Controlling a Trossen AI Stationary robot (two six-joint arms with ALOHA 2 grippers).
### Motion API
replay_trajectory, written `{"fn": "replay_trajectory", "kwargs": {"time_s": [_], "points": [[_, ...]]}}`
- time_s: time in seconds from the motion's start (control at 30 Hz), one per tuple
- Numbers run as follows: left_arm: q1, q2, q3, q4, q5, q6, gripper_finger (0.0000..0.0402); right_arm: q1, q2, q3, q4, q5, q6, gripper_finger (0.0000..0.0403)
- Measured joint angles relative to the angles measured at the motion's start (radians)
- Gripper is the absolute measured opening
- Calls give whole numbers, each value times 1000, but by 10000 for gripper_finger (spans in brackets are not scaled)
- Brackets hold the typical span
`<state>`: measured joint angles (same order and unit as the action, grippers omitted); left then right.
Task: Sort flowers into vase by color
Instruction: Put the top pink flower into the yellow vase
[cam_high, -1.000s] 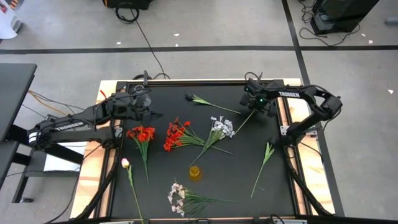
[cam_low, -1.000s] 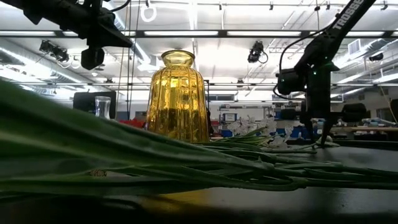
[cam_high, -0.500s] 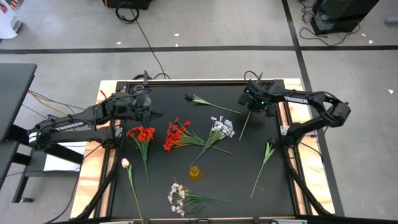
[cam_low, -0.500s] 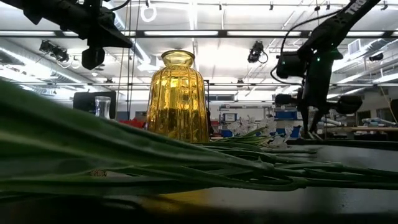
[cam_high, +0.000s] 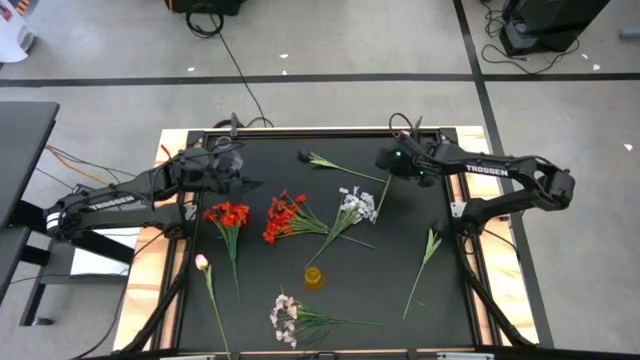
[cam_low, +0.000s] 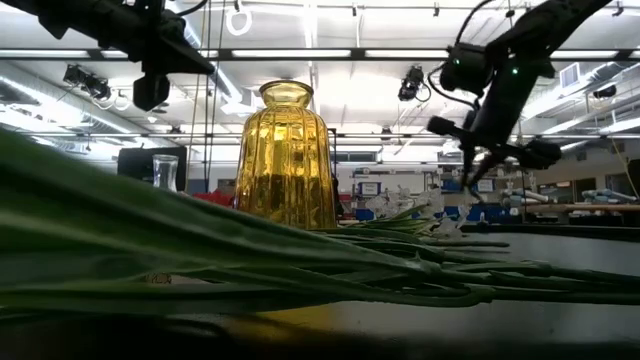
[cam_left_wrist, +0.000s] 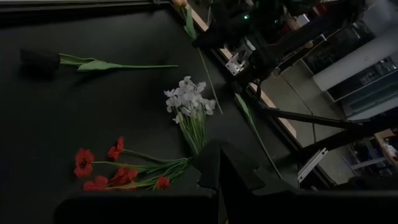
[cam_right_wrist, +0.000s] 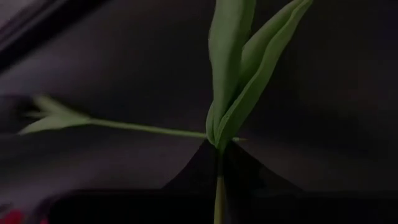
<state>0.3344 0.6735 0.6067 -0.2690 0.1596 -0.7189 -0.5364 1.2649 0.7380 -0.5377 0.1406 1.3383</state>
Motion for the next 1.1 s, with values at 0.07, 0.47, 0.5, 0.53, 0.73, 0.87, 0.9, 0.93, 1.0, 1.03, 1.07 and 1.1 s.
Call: {"fn": "replay_trajectory", "kwargs": {"time_s": [0.07,0.47,0.5,0.53,0.73,0.87,0.9,0.93,1.0,1.03,1.07,1.1], "points": [[-2,0,0,12,0,-1,11,22,1,0,63,2,-3,25],[-8,-56,0,86,176,-4,11,145,1,1,413,98,-24,25],[-6,-73,0,86,176,6,11,158,1,1,432,109,-30,25],[-4,-90,0,85,176,12,11,173,1,1,449,123,-32,25],[-3,-178,1,87,176,16,11,276,1,1,550,231,-79,25],[-3,-193,1,87,181,34,11,332,1,1,647,284,-138,25],[-3,-192,1,86,186,41,11,344,1,1,669,291,-154,25],[-3,-191,1,86,193,50,11,357,1,1,690,300,-169,25],[-3,-189,1,88,195,60,11,380,1,1,731,316,-194,25],[-3,-188,1,97,195,61,11,392,1,2,762,320,-215,25],[-3,-187,1,118,195,62,11,403,1,8,783,323,-245,25],[-4,-184,1,148,195,65,11,414,1,20,796,327,-282,25]]}}
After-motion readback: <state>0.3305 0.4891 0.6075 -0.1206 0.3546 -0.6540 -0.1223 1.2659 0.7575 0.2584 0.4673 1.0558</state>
